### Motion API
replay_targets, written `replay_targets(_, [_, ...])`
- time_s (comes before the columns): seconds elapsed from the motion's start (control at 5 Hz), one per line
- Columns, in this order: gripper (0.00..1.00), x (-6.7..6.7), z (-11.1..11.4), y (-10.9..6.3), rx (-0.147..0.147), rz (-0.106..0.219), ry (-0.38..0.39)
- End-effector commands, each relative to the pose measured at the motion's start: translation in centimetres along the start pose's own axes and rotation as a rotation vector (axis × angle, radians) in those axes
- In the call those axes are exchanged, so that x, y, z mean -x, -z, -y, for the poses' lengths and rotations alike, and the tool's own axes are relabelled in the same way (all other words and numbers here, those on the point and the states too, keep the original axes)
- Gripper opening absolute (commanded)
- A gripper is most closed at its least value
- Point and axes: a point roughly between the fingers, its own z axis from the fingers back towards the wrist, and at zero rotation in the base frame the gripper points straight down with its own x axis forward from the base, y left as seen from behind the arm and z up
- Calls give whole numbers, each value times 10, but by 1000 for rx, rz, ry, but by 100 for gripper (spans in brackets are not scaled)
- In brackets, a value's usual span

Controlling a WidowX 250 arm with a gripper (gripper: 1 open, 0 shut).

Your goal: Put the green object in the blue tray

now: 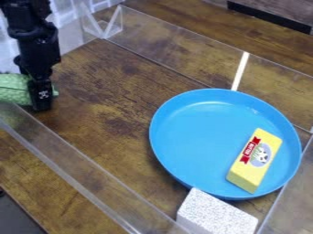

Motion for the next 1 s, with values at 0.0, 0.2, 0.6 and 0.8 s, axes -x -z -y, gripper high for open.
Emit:
replay_targets(0.0, [0,11,-8,-11,-13,7,-61])
replay_targets(0.2, [0,12,-7,-8,-12,10,-43])
replay_targets(0.6, [0,17,-14,-5,-22,17,-56])
replay_targets(0.8, [0,20,-20,-5,-27,21,-83])
